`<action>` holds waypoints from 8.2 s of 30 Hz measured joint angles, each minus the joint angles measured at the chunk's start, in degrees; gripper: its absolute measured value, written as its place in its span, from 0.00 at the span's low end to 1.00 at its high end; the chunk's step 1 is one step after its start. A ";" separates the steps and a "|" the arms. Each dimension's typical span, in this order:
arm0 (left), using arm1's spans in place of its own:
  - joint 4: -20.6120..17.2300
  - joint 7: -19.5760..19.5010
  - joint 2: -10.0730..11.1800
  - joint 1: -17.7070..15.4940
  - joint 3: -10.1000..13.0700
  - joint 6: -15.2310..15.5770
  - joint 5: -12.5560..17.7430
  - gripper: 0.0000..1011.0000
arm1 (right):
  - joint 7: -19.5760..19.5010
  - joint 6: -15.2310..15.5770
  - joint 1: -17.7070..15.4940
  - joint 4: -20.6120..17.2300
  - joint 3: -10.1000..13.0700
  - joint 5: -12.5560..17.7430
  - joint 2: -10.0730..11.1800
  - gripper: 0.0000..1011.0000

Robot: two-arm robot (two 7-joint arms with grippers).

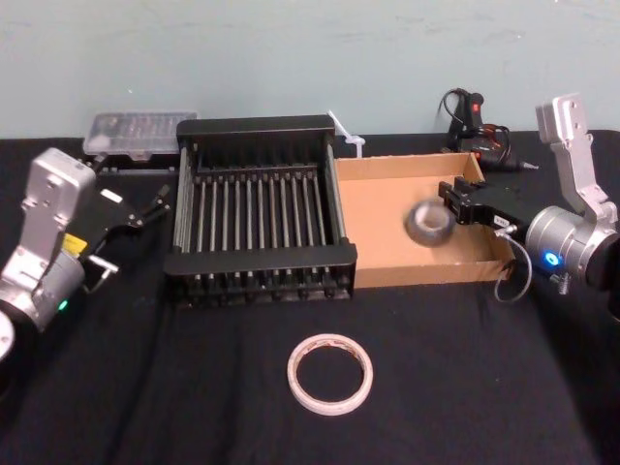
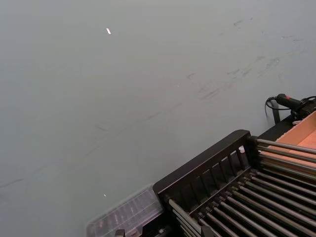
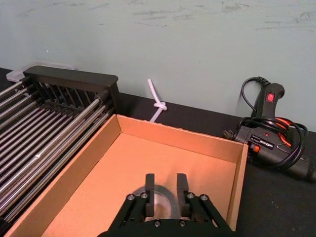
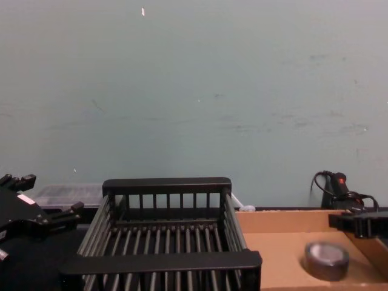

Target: Pick up the white tape and place it into the black box , Pick up the silver tape and place it into the brown box.

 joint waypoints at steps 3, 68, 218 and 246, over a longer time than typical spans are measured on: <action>0.00 0.00 0.00 0.00 0.00 0.00 0.00 0.99 | -0.02 0.00 -0.07 -0.07 0.02 0.05 0.02 0.33; 0.00 0.00 0.00 0.00 0.00 0.00 0.00 0.99 | 2.38 5.44 -14.14 -22.68 1.92 6.37 11.35 0.99; 0.00 0.00 0.00 0.00 0.00 0.00 0.00 0.99 | 7.97 3.73 -14.31 -21.65 -12.51 -10.61 6.97 0.41; 0.00 0.00 0.00 0.00 0.00 0.00 0.00 0.99 | 8.63 3.30 -14.31 -21.61 -12.15 -10.44 7.04 0.09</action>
